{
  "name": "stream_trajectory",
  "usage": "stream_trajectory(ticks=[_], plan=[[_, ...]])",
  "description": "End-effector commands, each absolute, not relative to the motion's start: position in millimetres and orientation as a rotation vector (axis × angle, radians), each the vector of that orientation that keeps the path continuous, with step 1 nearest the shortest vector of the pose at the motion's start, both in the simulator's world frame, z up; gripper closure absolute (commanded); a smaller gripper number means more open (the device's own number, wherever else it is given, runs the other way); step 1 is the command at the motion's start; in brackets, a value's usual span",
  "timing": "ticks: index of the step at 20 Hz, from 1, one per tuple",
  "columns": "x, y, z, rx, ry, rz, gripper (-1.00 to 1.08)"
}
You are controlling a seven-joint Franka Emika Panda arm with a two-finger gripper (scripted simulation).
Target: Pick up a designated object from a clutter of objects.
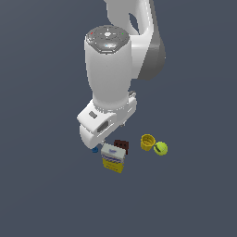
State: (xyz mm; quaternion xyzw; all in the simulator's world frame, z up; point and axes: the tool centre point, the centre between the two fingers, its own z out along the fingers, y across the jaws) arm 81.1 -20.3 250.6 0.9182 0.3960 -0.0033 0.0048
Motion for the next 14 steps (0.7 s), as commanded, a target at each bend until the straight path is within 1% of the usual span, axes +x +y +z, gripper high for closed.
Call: stream_trajectory(ticks=[1,14], plan=[[87,-21,244,2.834,1.335,-0.009,-0.92],[112,-22,212,2.621,1.729,-0.003,-0.92]])
